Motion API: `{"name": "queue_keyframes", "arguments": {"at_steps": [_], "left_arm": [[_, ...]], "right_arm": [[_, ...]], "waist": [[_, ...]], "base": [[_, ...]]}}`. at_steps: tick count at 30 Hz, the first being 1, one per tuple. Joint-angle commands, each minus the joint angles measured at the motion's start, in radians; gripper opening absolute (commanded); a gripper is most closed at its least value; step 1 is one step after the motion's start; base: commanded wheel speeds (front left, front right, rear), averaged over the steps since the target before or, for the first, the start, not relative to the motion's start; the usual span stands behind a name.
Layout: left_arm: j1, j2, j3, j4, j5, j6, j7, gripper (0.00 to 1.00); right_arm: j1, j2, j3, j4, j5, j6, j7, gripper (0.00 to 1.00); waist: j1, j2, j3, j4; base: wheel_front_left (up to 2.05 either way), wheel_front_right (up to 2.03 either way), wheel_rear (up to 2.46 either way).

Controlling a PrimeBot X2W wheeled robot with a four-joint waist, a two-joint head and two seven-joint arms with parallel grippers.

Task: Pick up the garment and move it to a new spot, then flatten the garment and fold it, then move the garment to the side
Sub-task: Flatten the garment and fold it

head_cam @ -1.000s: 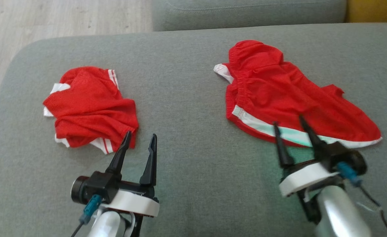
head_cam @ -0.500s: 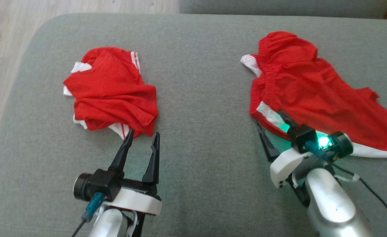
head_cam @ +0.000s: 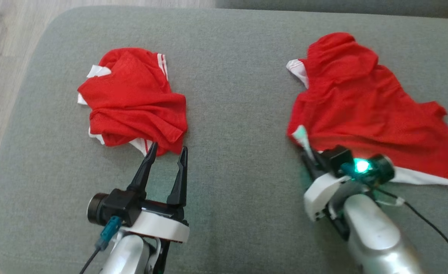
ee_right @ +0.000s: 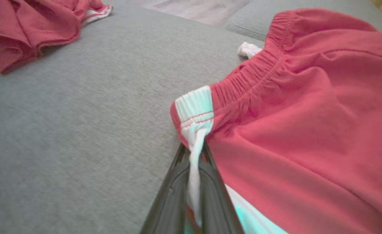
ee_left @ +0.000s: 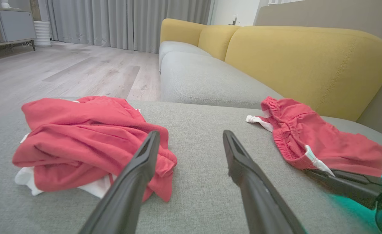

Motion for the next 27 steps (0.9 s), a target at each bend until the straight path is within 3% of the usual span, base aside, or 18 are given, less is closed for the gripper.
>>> {"name": "queue_keyframes", "arguments": {"at_steps": [1, 14, 15, 21, 27], "left_arm": [[-0.029, 0.0, 0.036, -0.021, 0.004, 0.003, -0.01, 1.0], [0.001, 0.0, 0.045, -0.017, 0.013, 0.006, -0.01, 1.0], [0.004, 0.0, 0.047, -0.016, 0.014, 0.006, -0.01, 1.0], [0.019, 0.001, 0.052, -0.014, 0.025, 0.002, -0.01, 1.0], [0.03, 0.001, 0.05, -0.015, 0.031, -0.008, -0.01, 1.0]], "right_arm": [[-0.023, 0.006, 0.066, -0.026, 0.034, -0.001, -0.025, 0.0], [0.048, 0.006, 0.303, -0.094, 0.178, -0.001, -0.041, 0.0], [0.051, 0.006, 0.31, -0.104, 0.185, -0.001, -0.044, 1.0], [0.081, 0.006, 0.282, -0.163, 0.233, -0.001, -0.066, 1.0], [0.14, 0.006, 0.064, -0.237, 0.184, -0.001, -0.086, 1.0]], "waist": [[-0.0001, 0.0, -0.011, -0.01], [-0.0001, 0.0, -0.074, -0.063], [-0.0001, 0.0, -0.079, -0.07], [-0.0001, 0.0, -0.115, -0.113], [-0.0001, 0.0, -0.148, -0.169]], "base": [[0.0, 0.0, 0.0], [0.0, 0.0, 0.0], [0.0, 0.0, 0.0], [0.0, 0.0, 0.0], [0.0, 0.0, 0.0]]}}
